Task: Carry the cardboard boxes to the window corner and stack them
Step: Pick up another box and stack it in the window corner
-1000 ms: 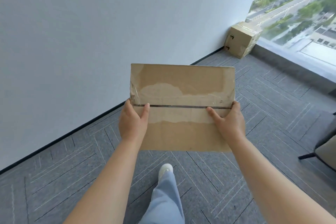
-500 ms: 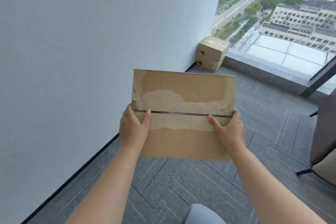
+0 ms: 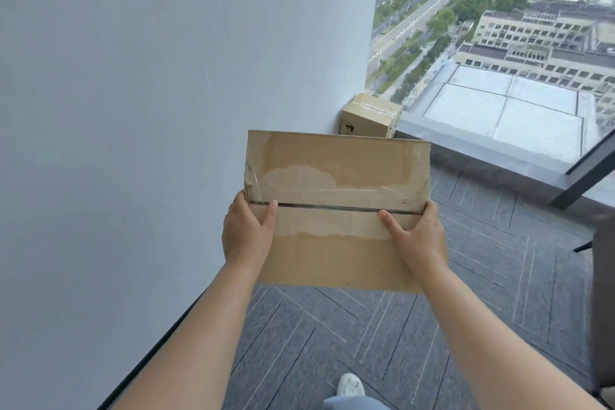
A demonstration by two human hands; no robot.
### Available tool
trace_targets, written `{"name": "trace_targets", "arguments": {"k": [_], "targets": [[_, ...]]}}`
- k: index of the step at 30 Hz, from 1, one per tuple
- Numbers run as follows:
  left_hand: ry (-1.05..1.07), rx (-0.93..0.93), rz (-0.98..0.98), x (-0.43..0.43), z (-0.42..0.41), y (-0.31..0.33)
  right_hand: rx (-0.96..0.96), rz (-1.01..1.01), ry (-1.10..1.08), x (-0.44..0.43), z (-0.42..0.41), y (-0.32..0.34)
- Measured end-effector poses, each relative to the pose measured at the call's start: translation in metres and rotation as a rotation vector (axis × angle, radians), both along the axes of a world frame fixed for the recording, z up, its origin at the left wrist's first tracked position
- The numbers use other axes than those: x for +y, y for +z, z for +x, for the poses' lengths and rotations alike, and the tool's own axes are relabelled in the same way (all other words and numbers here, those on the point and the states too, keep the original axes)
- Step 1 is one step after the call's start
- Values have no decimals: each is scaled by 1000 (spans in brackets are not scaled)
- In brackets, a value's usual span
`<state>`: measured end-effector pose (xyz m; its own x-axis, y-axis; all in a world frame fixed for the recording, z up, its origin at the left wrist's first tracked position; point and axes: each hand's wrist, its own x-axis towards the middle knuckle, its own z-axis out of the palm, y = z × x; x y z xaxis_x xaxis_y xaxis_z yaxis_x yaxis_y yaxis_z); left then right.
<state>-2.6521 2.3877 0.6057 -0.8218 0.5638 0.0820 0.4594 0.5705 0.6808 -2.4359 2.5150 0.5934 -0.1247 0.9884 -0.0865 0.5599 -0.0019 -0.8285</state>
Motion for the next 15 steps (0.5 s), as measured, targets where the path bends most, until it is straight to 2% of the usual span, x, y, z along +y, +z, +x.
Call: {"name": "trace_targets", "arguments": {"k": [8, 15], "targets": [[3, -36, 4, 134, -45, -9, -27, -4, -5, 134, -44, 2], [-80, -63, -12, 261, -116, -31, -25, -41, -93, 241, -105, -19]]}}
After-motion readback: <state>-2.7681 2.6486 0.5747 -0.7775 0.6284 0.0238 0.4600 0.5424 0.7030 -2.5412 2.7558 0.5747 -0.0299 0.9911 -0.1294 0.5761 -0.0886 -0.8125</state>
